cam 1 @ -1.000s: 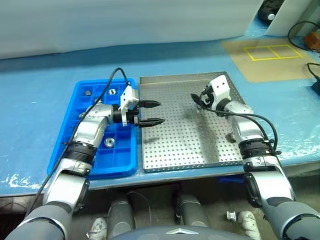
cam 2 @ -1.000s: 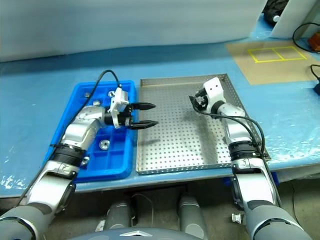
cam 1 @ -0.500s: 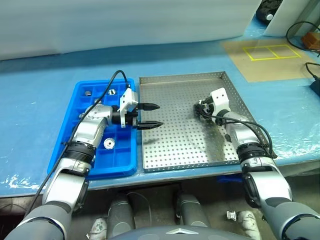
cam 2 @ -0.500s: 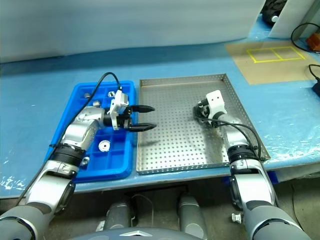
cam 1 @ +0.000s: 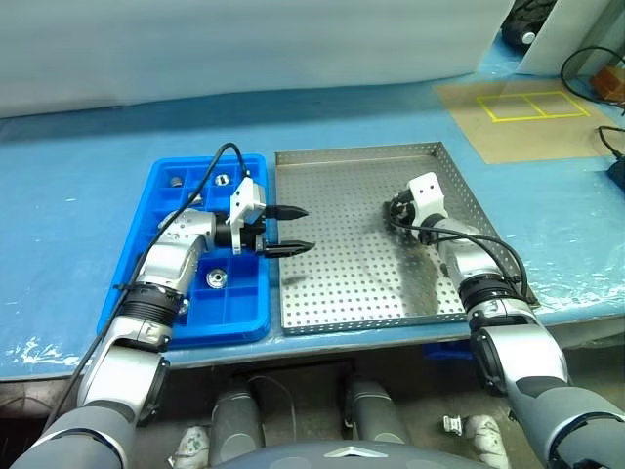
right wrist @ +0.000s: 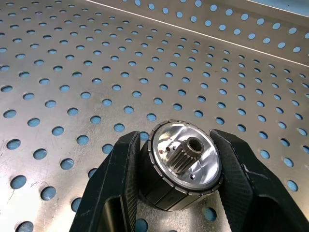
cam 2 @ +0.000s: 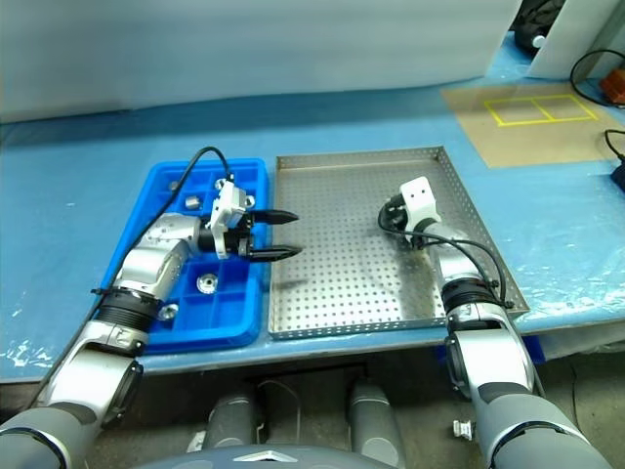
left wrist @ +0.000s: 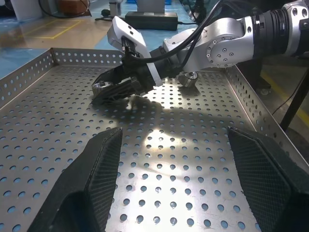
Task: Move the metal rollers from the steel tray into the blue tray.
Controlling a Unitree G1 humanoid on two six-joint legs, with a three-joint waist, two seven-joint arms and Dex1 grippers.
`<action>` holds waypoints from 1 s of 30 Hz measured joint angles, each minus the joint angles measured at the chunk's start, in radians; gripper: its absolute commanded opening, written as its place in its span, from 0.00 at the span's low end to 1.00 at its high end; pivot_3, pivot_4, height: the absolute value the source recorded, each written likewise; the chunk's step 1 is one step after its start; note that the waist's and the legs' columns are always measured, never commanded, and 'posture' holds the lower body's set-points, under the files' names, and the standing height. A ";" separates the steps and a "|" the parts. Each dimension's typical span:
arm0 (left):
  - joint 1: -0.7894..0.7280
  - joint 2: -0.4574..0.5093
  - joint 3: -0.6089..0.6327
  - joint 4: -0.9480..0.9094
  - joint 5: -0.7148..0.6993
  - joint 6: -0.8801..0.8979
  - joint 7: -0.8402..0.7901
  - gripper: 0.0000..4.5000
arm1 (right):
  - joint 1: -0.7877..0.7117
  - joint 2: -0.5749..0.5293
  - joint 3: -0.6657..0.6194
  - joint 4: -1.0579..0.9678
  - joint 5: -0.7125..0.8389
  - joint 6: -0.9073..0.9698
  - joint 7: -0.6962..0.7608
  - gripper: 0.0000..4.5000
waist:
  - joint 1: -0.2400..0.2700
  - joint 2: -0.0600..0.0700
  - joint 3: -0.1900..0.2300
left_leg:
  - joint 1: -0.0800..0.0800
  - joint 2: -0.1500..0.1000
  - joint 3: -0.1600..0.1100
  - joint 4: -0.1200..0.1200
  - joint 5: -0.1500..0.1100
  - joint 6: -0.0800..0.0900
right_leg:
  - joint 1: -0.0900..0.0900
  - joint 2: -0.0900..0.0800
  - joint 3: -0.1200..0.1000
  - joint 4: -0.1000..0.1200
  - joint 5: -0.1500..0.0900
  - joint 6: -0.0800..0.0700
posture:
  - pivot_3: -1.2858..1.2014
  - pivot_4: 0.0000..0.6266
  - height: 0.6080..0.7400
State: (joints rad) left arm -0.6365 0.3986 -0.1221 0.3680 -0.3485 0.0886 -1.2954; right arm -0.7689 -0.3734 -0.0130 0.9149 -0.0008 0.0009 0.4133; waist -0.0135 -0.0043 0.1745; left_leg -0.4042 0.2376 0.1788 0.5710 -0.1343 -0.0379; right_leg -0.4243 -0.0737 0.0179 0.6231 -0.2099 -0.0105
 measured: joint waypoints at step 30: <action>0.503 0.328 0.361 -0.548 -0.133 0.259 0.220 0.82 | -0.075 0.217 0.309 -0.359 0.009 0.061 0.599 0.40 | 0.090 0.001 0.002 | -0.007 0.003 -0.001 -0.017 0.004 -0.008 | -0.014 0.001 -0.007 -0.002 -0.001 -0.003 | 0.58 0.24 1.00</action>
State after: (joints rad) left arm -0.1336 0.7265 0.2389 -0.1796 -0.4820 0.3478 -1.0749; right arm -0.8443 -0.1560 0.2962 0.5558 0.0078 0.0622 1.0124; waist 0.0768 -0.0035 0.1765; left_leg -0.4116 0.2402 0.1778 0.5543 -0.1303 -0.0456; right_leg -0.4384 -0.0732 0.0106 0.6208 -0.2113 -0.0133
